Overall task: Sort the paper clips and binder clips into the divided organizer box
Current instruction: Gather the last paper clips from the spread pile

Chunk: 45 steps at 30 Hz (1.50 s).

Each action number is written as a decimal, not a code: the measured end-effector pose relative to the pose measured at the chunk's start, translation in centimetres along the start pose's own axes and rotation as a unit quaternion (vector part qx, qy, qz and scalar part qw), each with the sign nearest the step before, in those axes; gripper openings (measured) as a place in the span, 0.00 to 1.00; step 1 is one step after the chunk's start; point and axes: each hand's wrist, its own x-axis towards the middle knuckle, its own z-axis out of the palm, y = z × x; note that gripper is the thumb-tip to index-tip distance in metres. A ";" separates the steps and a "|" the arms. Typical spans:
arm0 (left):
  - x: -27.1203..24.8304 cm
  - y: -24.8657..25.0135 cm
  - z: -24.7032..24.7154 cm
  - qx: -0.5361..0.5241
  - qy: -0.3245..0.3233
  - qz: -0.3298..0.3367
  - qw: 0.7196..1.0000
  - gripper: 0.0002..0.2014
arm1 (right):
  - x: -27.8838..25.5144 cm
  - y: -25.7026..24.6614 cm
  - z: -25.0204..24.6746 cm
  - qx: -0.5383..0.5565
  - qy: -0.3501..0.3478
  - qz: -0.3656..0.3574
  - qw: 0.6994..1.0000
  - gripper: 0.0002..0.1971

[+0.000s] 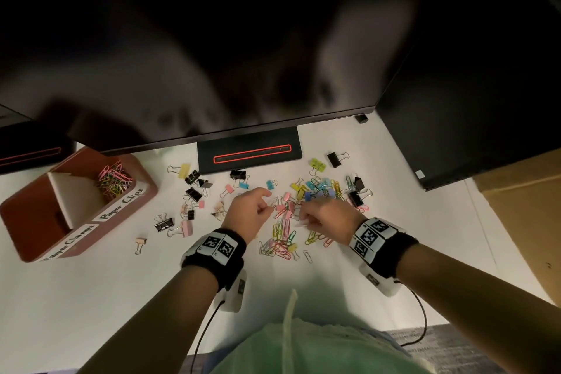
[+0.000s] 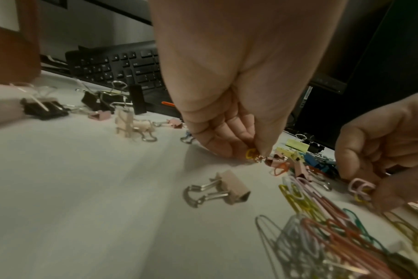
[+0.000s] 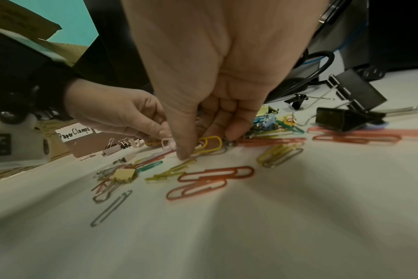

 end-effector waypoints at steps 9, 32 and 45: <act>1.4 0.3 0.4 0.086 -0.005 0.023 0.996 0.05 | 1.5 -2.0 0.3 -0.017 0.003 -0.107 0.994 0.21; 1.1 -1.5 -2.1 0.125 -0.031 0.045 0.991 0.02 | 1.5 -2.6 1.2 -0.108 0.027 -0.044 0.993 0.11; -1.5 -1.2 -8.5 -0.039 0.072 0.005 0.997 0.03 | 2.4 -4.8 -2.6 -0.011 0.073 -0.023 0.997 0.10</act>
